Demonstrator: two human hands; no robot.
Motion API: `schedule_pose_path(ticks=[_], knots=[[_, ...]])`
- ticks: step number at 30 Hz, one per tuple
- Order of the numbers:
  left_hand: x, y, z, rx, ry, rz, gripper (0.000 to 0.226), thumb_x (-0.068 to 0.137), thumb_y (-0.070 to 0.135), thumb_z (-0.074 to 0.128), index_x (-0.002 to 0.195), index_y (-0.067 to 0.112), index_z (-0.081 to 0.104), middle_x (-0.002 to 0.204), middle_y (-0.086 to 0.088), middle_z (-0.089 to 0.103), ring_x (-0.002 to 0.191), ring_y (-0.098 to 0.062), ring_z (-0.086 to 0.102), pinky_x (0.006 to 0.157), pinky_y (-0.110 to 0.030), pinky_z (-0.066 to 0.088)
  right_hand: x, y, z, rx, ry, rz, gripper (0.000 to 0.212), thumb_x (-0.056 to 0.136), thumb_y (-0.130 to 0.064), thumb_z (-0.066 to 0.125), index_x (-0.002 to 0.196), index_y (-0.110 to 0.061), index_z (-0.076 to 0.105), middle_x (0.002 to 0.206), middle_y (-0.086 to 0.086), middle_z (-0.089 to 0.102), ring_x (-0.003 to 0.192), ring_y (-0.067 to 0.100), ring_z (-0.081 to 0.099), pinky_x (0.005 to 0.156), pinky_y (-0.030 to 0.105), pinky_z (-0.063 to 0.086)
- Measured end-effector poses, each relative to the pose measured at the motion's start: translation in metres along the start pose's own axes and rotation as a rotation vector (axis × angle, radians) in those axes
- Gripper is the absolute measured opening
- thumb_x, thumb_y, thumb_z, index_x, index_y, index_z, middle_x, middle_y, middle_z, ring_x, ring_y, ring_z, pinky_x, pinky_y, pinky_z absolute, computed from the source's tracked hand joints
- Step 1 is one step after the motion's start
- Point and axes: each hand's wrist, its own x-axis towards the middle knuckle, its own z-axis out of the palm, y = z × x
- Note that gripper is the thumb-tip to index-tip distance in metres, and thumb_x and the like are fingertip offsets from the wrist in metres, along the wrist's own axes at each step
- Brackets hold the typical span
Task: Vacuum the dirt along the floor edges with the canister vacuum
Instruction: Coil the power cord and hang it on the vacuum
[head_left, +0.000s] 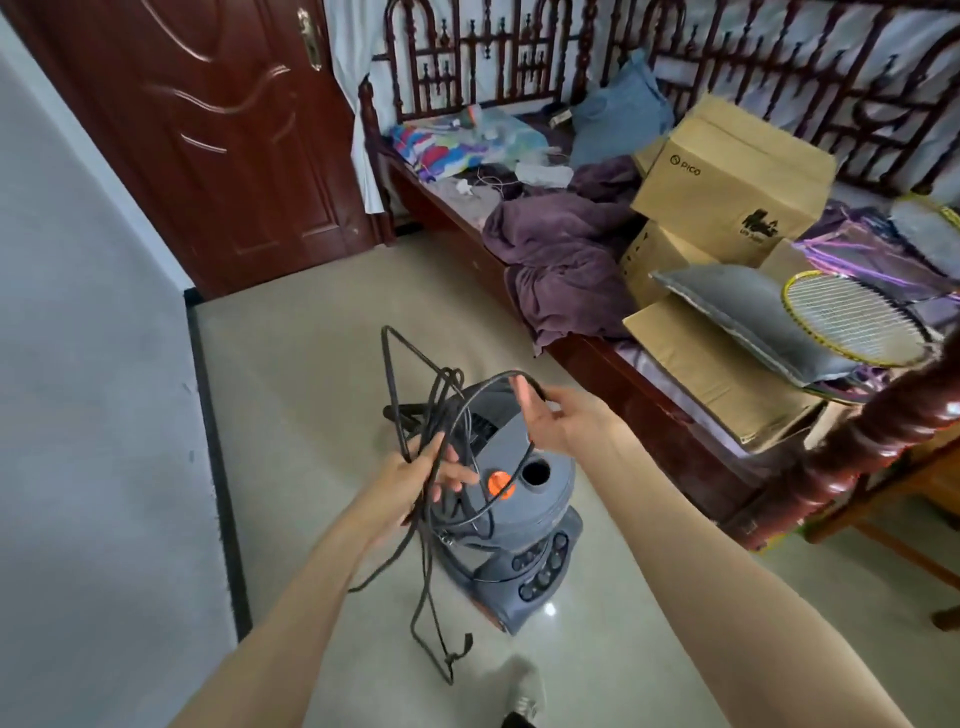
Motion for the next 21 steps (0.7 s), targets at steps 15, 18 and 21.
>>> schedule_pose_path(ticks=[15, 18, 21], knots=[[0.073, 0.071, -0.012, -0.471, -0.038, 0.091, 0.034, 0.102, 0.029, 0.036, 0.072, 0.014, 0.04, 0.045, 0.008, 0.028, 0.038, -0.009, 0.027, 0.047, -0.022, 0.042, 0.035, 0.025, -0.026, -1.079, -0.153, -0.05, 0.015, 0.096, -0.015, 0.061, 0.097, 0.0, 0.063, 0.078, 0.01, 0.074, 0.07, 0.02, 0.073, 0.063, 0.027, 0.06], [0.079, 0.093, -0.021, -0.521, -0.052, 0.141, 0.034, 0.102, 0.031, 0.036, 0.072, 0.014, 0.039, 0.044, 0.007, 0.029, 0.037, -0.009, 0.027, 0.043, -0.021, 0.041, 0.052, 0.057, -0.034, -1.563, -0.205, -0.162, 0.045, 0.091, -0.028, 0.069, 0.13, -0.016, 0.05, 0.102, -0.006, 0.065, 0.101, 0.015, 0.063, 0.092, 0.027, 0.053], [0.077, 0.109, -0.035, -0.511, -0.051, 0.171, 0.035, 0.102, 0.032, 0.036, 0.072, 0.014, 0.039, 0.044, 0.007, 0.028, 0.036, -0.009, 0.026, 0.042, -0.019, 0.038, 0.071, 0.087, -0.023, -1.773, -0.009, -0.495, 0.038, 0.089, -0.043, 0.067, 0.119, -0.022, 0.056, 0.098, -0.005, 0.06, 0.101, 0.021, 0.062, 0.089, 0.033, 0.049]])
